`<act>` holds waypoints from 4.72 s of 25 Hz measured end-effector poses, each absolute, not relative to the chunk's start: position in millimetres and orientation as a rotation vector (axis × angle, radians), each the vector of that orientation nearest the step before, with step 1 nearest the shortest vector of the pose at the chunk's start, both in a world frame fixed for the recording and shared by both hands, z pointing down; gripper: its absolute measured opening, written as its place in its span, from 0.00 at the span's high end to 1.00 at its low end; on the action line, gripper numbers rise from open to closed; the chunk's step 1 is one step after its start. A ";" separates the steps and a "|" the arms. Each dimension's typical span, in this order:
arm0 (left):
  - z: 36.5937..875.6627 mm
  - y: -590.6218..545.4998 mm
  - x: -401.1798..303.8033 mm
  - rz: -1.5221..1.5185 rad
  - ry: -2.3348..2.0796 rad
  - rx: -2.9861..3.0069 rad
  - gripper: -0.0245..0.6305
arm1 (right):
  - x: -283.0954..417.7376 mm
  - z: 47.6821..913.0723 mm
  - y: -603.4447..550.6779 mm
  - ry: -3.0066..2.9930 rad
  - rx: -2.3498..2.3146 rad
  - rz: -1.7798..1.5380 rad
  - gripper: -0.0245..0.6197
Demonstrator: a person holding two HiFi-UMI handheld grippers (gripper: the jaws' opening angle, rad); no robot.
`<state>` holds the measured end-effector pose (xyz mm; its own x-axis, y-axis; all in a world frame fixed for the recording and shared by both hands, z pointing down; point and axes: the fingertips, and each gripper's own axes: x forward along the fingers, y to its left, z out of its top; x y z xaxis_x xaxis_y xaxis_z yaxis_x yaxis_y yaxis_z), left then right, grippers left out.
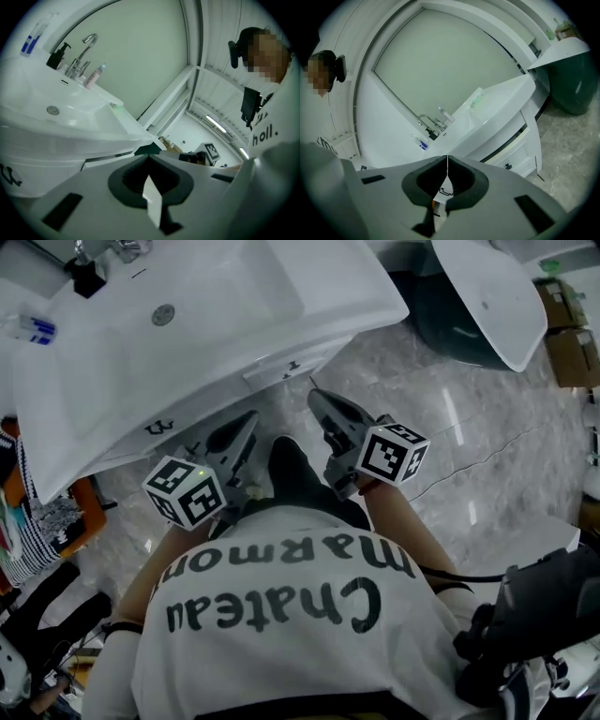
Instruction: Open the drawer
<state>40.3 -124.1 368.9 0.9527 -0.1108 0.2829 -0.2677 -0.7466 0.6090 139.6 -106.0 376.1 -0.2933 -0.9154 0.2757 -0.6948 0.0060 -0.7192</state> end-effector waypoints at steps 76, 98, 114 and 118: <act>473.5 -119.6 -62.6 0.507 -0.900 2.102 0.96 | 194.2 683.0 -185.6 2.453 -2.304 -1.672 0.76; 478.2 -94.7 -96.2 0.540 -0.794 2.129 0.96 | 183.9 686.6 -126.6 2.340 -2.393 -1.775 0.76; 486.5 -80.0 -83.4 0.559 -0.686 2.157 0.96 | 182.9 690.2 -111.8 2.307 -2.405 -1.786 0.76; 491.0 -76.2 -86.2 0.567 -0.676 2.148 0.96 | 181.7 690.4 -109.4 2.316 -2.404 -1.797 0.76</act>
<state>-86.2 -76.2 491.0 0.7568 -0.2748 0.5930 -0.6319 -0.5397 0.5563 181.7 -109.4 690.4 -0.0743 -0.4096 0.9092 -0.9825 -0.1262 -0.1371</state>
